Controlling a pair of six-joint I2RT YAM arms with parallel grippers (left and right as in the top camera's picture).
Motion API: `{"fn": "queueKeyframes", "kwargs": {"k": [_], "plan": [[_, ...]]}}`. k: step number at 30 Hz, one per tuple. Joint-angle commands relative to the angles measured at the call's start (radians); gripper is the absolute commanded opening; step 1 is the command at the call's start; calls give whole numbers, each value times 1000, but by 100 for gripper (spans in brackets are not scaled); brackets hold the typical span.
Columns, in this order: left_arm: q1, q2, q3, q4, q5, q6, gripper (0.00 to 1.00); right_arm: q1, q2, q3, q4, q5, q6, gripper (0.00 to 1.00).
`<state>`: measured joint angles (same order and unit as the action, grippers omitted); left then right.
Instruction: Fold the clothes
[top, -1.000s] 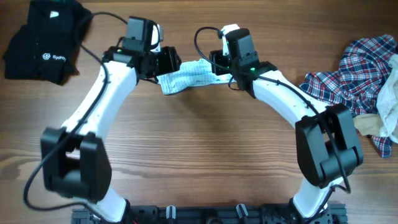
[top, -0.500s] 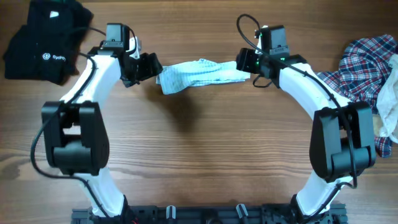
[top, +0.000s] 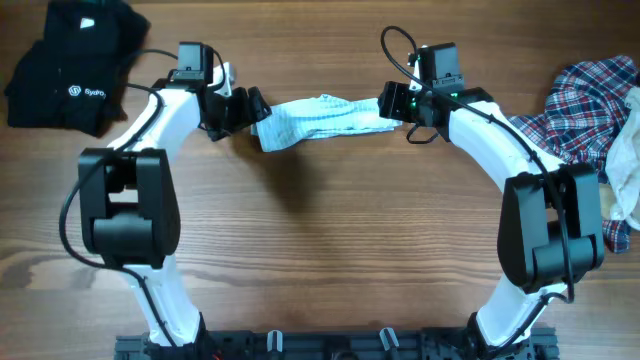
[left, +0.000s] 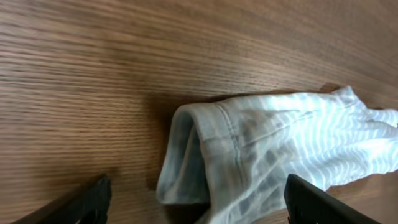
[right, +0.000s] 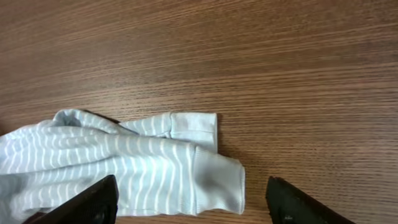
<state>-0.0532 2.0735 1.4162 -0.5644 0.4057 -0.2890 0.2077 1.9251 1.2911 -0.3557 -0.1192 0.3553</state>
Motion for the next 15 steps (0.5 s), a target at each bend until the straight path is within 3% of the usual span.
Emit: {"fn": "queueKeyframes", "kwargs": {"k": [1, 15], "plan": [[2, 48, -2, 10, 85, 20, 88, 2, -20, 10, -2, -16, 14, 77], [-18, 114, -2, 31, 177, 20, 80, 0, -20, 10, -1, -17, 13, 76]]}}
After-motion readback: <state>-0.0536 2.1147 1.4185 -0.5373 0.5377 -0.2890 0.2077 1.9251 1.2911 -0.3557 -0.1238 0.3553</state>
